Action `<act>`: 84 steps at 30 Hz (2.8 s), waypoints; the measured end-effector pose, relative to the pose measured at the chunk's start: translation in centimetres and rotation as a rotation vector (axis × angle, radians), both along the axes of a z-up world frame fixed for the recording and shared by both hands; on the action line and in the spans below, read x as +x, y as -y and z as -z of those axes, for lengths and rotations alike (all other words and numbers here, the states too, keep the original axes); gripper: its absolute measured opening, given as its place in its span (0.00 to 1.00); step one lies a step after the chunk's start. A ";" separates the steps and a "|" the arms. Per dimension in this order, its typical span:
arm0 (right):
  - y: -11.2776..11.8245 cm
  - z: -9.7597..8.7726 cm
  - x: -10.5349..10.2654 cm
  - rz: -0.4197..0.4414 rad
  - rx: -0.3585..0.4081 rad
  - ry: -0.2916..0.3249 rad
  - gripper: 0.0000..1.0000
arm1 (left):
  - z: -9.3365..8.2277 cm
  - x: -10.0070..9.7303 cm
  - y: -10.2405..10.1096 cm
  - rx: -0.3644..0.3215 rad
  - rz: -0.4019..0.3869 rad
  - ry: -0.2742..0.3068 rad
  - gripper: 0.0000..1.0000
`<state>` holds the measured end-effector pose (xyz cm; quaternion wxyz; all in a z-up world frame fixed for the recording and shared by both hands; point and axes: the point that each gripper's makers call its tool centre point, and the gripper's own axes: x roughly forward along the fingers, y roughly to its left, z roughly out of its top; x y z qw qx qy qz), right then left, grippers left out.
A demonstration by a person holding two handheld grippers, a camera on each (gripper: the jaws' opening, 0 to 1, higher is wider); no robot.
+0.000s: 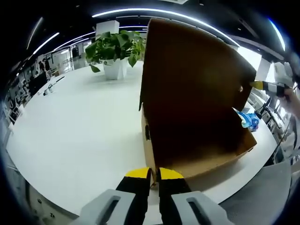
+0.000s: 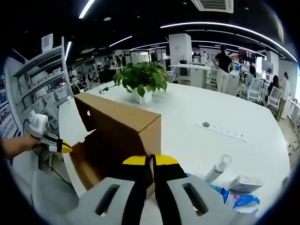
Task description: Operate the shoe box by opening the lid, removing the specified soft item, and placing it in the target area until the item is outside and the box remains undamaged.
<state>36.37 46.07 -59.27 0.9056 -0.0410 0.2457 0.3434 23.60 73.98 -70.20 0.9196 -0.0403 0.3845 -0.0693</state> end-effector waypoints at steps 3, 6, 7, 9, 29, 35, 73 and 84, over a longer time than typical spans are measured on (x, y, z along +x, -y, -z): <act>0.0 0.1 -0.5 0.000 0.006 0.010 0.02 | -0.3 0.1 0.1 0.001 0.005 0.007 0.06; 0.0 0.2 -0.9 0.000 0.008 0.012 0.03 | -0.5 0.2 0.1 -0.001 0.008 0.018 0.08; 0.0 0.3 -1.0 -0.001 0.005 0.014 0.03 | -0.6 0.3 0.1 -0.005 0.005 0.024 0.08; 0.1 0.5 -1.4 -0.001 0.007 0.012 0.03 | -0.9 0.5 0.1 -0.016 -0.001 0.032 0.09; 0.4 2.4 -4.5 -0.006 0.010 0.017 0.04 | -8.5 2.8 -0.4 0.016 0.050 0.246 0.20; 0.5 3.3 -5.4 -0.011 0.006 0.005 0.05 | -9.4 3.0 0.2 0.009 0.098 0.276 0.22; -0.4 6.8 -9.1 -0.249 -0.154 0.109 0.21 | -6.0 -0.2 2.5 0.026 0.277 0.200 0.38; -0.7 7.8 -10.3 -0.309 -0.148 0.075 0.29 | -4.8 -0.6 2.5 0.024 0.291 0.173 0.40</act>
